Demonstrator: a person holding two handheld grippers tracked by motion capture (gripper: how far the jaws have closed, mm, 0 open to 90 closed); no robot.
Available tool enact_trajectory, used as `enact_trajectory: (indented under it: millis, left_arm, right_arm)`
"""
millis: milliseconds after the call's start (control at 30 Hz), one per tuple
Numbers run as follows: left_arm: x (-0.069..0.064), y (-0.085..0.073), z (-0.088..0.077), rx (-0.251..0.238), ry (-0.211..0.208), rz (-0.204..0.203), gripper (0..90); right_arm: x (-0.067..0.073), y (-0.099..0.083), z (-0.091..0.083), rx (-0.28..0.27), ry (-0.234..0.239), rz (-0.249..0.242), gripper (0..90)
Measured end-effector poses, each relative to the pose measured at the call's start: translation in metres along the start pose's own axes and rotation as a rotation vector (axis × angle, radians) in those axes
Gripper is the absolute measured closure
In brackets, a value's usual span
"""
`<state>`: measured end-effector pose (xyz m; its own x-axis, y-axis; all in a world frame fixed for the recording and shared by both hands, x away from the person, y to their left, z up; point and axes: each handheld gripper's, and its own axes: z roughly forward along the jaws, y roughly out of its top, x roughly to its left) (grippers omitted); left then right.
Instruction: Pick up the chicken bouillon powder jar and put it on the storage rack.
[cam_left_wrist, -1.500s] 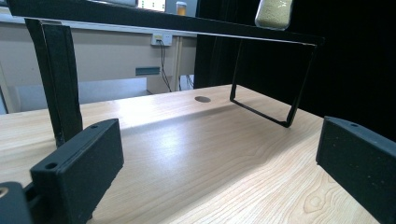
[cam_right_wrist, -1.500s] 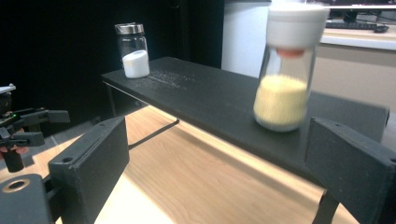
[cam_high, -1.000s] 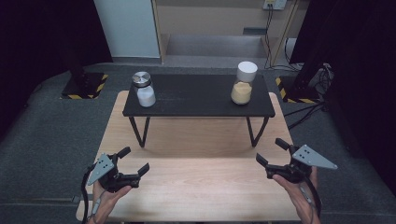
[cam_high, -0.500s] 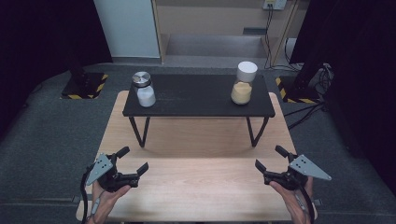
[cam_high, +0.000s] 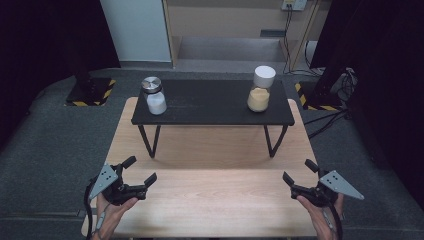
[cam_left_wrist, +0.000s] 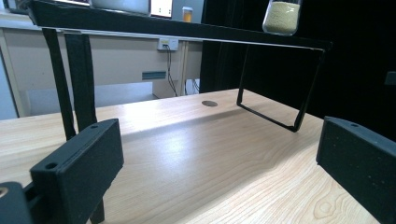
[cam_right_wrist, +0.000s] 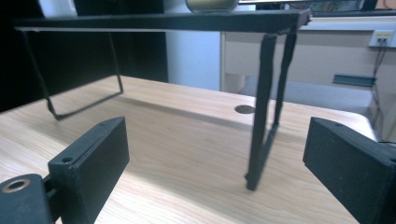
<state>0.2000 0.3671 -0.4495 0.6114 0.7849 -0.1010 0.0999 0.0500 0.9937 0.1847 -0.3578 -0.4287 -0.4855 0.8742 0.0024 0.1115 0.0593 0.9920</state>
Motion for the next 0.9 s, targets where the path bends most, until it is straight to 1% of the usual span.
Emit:
enact_trajectory:
  millis: [33,100,200,233,267,367,500,667,767,900]
  left_arm:
    - [-0.0003,0.0000,-0.0001,0.000,0.000,0.002,0.0]
    - [-0.0008,0.0002,-0.0003,-0.001,0.000,0.007,0.0]
    - [-0.0008,-0.0001,-0.0001,0.000,0.000,0.006,0.0]
    - [-0.0006,-0.0001,-0.0001,0.001,0.001,0.005,0.0]
    - [-0.0004,-0.0002,-0.0002,0.000,0.001,0.004,0.0]
    - [-0.0003,-0.0002,0.0003,0.000,-0.003,0.004,0.0]
    - [-0.0011,-0.0001,0.0006,0.004,-0.006,0.007,0.0]
    - [-0.0006,0.0000,0.0007,0.004,-0.005,0.006,0.0]
    - [0.0000,-0.0006,0.0006,0.002,-0.004,-0.002,0.0]
    - [-0.0009,-0.0008,0.0003,-0.003,-0.007,-0.002,0.0]
  right_arm:
    - [0.0003,-0.0011,-0.0010,0.001,-0.008,-0.001,7.2]
    - [-0.0017,-0.0031,-0.0019,0.002,-0.010,0.014,7.3]
    - [-0.0025,-0.0036,-0.0021,0.005,-0.018,0.015,7.3]
    - [-0.0035,-0.0050,-0.0023,-0.003,-0.018,0.034,7.4]
    - [-0.0036,-0.0055,-0.0024,-0.005,-0.019,0.039,7.4]
    - [-0.0030,-0.0055,-0.0025,-0.001,-0.019,0.035,7.9]
    - [-0.0025,-0.0060,-0.0020,-0.003,-0.012,0.043,8.0]
    - [-0.0016,-0.0056,-0.0024,0.000,-0.010,0.033,8.3]
    - [-0.0029,-0.0062,-0.0017,0.002,-0.007,0.041,8.4]
    - [-0.0020,-0.0059,-0.0019,0.000,-0.007,0.038,8.5]
